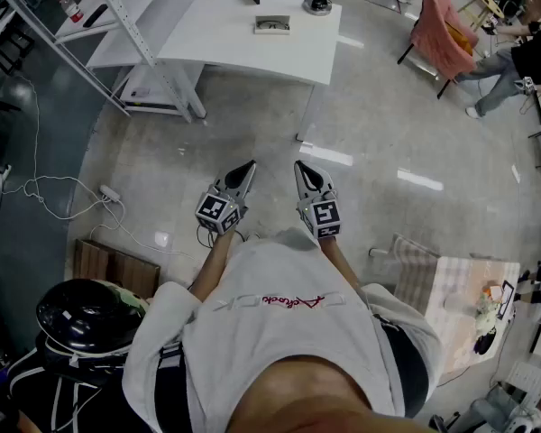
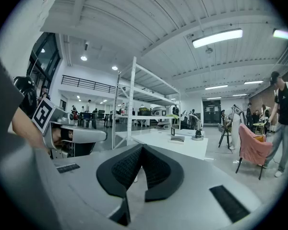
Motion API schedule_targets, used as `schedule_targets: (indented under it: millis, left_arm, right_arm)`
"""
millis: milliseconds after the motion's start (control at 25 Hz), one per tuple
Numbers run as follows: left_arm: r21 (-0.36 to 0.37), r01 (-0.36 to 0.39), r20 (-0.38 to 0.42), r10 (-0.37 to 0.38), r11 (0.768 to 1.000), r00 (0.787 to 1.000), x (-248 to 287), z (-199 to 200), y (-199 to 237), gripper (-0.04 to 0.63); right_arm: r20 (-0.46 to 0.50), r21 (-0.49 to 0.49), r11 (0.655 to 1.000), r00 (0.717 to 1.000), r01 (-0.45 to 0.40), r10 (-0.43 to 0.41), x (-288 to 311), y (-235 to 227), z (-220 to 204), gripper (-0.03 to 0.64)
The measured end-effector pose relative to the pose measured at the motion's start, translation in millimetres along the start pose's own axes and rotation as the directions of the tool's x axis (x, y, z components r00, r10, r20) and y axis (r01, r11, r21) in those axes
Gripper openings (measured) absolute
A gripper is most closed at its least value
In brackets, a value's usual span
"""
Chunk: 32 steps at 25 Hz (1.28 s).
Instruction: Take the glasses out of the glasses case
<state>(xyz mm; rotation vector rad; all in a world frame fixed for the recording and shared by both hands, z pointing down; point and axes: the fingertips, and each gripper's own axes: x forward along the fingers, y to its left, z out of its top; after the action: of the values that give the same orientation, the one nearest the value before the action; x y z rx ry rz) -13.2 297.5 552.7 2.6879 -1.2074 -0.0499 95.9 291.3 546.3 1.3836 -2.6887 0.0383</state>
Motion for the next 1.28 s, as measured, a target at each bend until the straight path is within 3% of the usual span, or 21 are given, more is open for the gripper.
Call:
schedule_targets:
  millis: [680,1280]
  left_arm:
    - [0.006,0.000,-0.044,0.000,1.000,0.999,17.0,-18.7,-40.4,0.023]
    - [-0.022,-0.027,-0.053,0.026,0.999,0.998,30.5,-23.9,-37.1,0.023]
  right_arm:
    - [0.036,0.041,0.999,0.999,-0.014,0.012,-32.6,-21.6,-11.7,-0.005]
    - [0.021,0.052,0.999,1.000,-0.013,0.012,-20.9,-42.6,-20.0,-0.005]
